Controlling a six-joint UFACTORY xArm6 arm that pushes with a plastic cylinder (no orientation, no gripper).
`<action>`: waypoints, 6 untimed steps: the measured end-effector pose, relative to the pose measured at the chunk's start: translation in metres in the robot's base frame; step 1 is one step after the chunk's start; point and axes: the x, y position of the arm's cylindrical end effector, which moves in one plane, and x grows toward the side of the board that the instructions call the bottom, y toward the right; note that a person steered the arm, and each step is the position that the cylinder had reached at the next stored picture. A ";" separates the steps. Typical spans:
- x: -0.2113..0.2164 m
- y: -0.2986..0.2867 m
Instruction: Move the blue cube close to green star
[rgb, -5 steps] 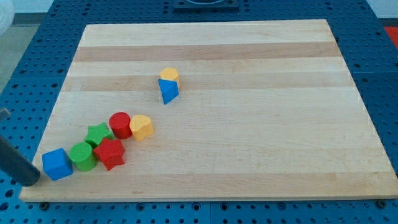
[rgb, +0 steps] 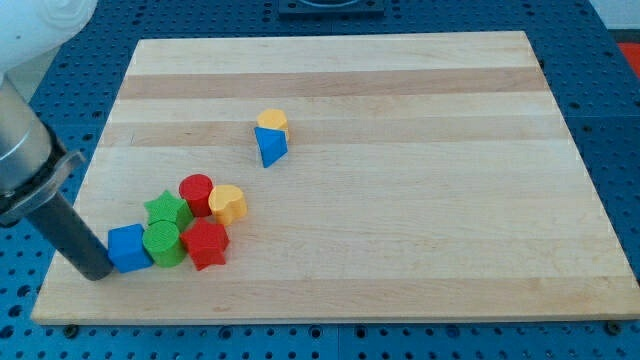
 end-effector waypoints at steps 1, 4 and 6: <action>-0.001 0.015; -0.028 0.054; -0.037 0.053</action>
